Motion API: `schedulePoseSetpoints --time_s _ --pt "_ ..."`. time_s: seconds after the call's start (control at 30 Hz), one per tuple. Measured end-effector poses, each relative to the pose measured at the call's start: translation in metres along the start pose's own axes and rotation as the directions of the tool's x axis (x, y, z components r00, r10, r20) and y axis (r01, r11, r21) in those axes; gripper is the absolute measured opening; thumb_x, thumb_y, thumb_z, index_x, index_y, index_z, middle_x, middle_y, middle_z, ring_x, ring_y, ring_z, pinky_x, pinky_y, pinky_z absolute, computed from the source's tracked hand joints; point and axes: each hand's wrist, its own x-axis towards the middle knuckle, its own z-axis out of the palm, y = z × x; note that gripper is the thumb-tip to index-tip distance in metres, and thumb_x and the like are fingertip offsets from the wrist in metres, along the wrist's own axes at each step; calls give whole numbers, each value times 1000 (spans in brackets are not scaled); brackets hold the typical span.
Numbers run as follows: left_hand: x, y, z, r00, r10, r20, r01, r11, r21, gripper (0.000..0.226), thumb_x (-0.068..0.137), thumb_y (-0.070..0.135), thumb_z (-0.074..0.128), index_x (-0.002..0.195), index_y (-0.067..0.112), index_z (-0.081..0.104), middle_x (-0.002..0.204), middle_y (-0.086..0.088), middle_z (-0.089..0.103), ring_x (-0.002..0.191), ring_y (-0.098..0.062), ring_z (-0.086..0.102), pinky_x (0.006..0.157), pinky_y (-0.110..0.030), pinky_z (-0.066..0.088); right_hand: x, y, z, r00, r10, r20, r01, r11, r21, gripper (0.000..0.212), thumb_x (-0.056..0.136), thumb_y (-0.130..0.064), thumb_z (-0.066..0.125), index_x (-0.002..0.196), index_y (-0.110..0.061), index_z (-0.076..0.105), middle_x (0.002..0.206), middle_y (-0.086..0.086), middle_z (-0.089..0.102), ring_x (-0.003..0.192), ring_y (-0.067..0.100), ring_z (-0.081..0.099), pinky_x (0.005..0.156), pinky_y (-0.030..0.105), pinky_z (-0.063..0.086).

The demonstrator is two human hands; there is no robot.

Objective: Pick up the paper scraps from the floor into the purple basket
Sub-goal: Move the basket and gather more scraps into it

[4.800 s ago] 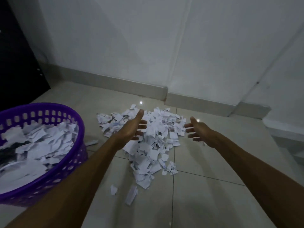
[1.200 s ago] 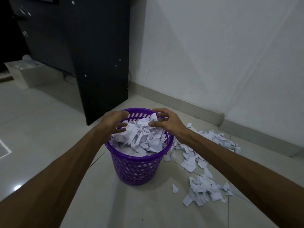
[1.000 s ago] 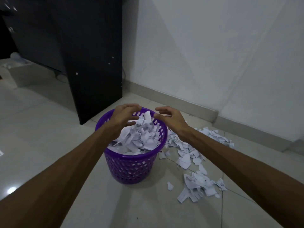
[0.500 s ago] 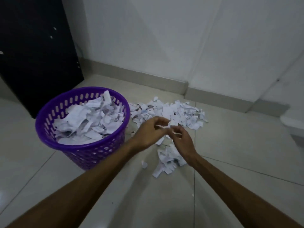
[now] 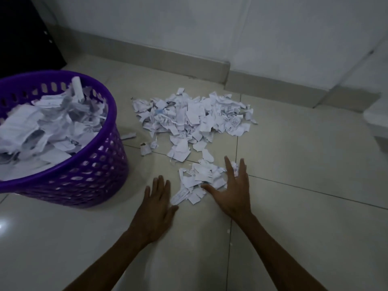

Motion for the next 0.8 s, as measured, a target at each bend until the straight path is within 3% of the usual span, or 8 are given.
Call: schedulePoseSetpoints --time_s 0.07,0.23,0.37,0.53,0.6,0.67,0.73,0.8 --pt "6 2 1 998 51 -36 -51 999 9 80 91 59 3 154 11 -8 157 -9 -21 147 -22 -21 121 -36 -8 12 0 7 994 -65 85 67 998 -14 111 62 -93 50 153 -49 4 165 3 -6 152 24 -5 122 50 8" --pt "32 3 2 985 157 -66 -154 987 47 77 96 56 5 154 5 1 158 -9 -10 147 -22 -12 118 -32 -9 16 -6 29 937 -307 168 317 948 -35 115 61 -93 53 154 -45 6 165 3 -4 152 20 -9 122 50 -4" --pt "42 0 5 974 217 -70 -214 975 56 77 97 55 13 150 0 18 157 -14 11 146 -29 5 119 -46 10 11 -9 44 905 -407 121 413 911 -23 114 60 -91 56 154 -36 22 165 4 6 153 23 -1 122 52 1" --pt "44 -4 2 971 220 -98 -228 970 -82 87 88 73 2 148 10 6 154 -3 0 146 -19 -2 121 -33 1 13 -9 59 873 -479 86 484 874 -46 97 70 -89 49 148 -33 41 161 2 26 152 27 11 120 55 13" --pt "43 -6 -1 980 159 -122 -175 975 -135 86 88 75 14 149 14 14 156 -1 8 147 -15 6 118 -24 3 16 -4 67 854 -514 77 516 857 -12 90 74 -83 53 143 -26 50 157 6 35 149 30 20 119 54 21" --pt "42 -8 1 970 104 -221 -130 986 -107 82 86 69 40 146 13 40 153 -6 37 142 -20 34 116 -30 24 18 0 70 836 -548 32 547 836 48 81 78 -76 59 137 -20 58 150 9 45 144 32 32 116 51 29" --pt "40 -6 1 942 21 -334 -48 996 -73 74 79 68 52 131 16 58 132 -6 57 118 -23 53 98 -38 48 16 0 68 797 -603 -28 603 792 101 67 84 -62 63 129 -13 64 141 12 55 136 27 43 113 49 34" --pt "36 -2 -3 918 -108 -381 68 991 -115 63 75 67 62 121 24 61 115 -1 61 101 -19 55 78 -30 49 15 -11 69 747 -658 -94 664 732 149 51 89 -46 66 121 -6 69 131 12 62 128 25 49 111 47 37"
